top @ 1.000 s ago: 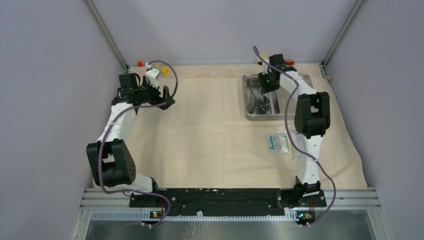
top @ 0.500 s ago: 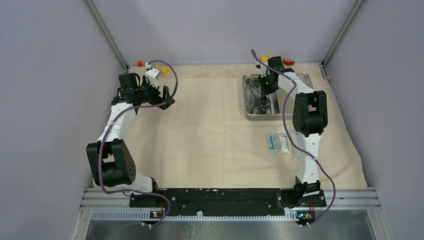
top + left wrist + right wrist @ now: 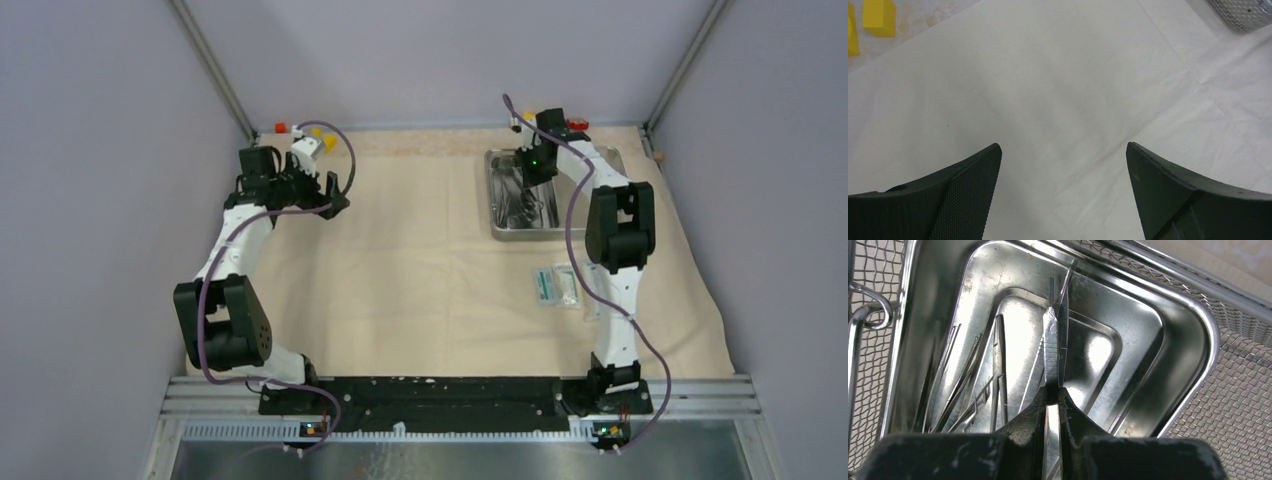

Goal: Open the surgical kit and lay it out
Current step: Pick up the medical item from the container, then place the medical item in the surgical kit.

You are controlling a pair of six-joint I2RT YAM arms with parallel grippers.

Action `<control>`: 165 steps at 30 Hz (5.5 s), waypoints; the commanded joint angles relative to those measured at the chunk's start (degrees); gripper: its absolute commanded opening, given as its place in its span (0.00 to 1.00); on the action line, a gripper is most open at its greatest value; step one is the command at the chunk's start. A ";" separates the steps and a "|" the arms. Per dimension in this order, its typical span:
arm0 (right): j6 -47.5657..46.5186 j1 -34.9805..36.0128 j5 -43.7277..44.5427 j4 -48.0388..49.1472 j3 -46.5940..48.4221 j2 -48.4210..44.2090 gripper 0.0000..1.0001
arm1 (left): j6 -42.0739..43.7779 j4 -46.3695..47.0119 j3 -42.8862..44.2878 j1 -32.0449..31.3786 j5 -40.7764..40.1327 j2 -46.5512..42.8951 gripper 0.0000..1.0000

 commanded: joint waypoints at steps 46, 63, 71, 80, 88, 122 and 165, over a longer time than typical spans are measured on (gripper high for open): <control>44.26 17.86 -55.40 53.88 -23.66 -19.09 0.00 | -59.97 61.77 -4.11 -13.95 28.35 8.87 0.79; 52.38 17.85 -57.90 62.64 -24.91 -16.12 0.00 | -76.76 85.09 -9.11 -14.14 31.74 13.00 0.45; 55.66 17.86 -58.91 66.27 -25.35 -15.11 0.00 | -79.79 88.58 -8.59 -14.14 32.00 14.73 0.35; 57.86 17.86 -59.75 68.62 -25.57 -14.11 0.00 | -81.61 90.81 -8.14 -14.11 32.01 15.93 0.25; 57.04 17.86 -59.87 66.34 -24.74 -13.12 0.00 | -82.75 92.45 -8.79 -14.06 32.31 15.98 0.11; 17.50 17.69 -44.35 27.76 -23.64 -25.56 0.24 | -12.75 -9.91 -4.77 -13.83 -9.57 -6.64 0.00; 18.36 14.29 -39.18 27.33 -24.72 -23.96 0.20 | -10.38 -26.88 -2.49 3.43 -24.34 13.95 0.00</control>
